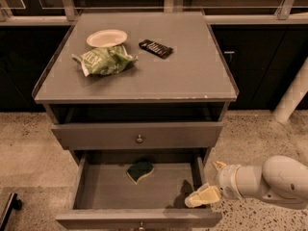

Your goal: Pick sponge from middle drawer and place on counter

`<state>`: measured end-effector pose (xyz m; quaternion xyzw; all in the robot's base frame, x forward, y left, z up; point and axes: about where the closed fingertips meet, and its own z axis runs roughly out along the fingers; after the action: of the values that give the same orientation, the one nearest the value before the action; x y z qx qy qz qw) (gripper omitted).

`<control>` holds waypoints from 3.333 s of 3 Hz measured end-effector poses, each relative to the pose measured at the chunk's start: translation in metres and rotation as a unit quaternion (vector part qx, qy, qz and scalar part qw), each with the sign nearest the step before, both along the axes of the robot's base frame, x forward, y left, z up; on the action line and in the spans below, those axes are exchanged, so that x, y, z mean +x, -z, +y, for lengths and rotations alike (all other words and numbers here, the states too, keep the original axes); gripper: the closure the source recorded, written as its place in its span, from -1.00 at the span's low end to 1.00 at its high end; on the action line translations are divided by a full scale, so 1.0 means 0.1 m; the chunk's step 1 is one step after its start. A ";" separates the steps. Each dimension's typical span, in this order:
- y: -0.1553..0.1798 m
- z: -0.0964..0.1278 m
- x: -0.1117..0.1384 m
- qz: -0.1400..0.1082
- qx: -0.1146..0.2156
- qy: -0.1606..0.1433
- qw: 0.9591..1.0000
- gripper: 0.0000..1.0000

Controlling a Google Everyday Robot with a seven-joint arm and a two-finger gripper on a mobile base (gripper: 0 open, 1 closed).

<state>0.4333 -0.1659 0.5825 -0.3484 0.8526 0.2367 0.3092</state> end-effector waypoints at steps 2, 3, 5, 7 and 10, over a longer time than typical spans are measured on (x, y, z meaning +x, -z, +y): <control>0.40 0.15 0.42 -0.058 0.039 0.011 0.998 -1.00; 0.57 0.37 0.70 -0.084 0.070 0.004 0.994 -1.00; 0.78 0.66 0.85 -0.076 0.082 -0.019 0.994 -1.00; 1.45 1.13 1.08 -0.089 0.064 0.024 0.994 -1.00; 1.72 1.39 1.28 -0.084 0.077 0.016 0.993 -1.00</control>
Offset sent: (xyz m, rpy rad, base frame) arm 0.0835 0.0335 -0.0644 0.1463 -0.2409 -0.0035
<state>0.5617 -0.0271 0.4101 -0.3291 0.8083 0.2663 0.4091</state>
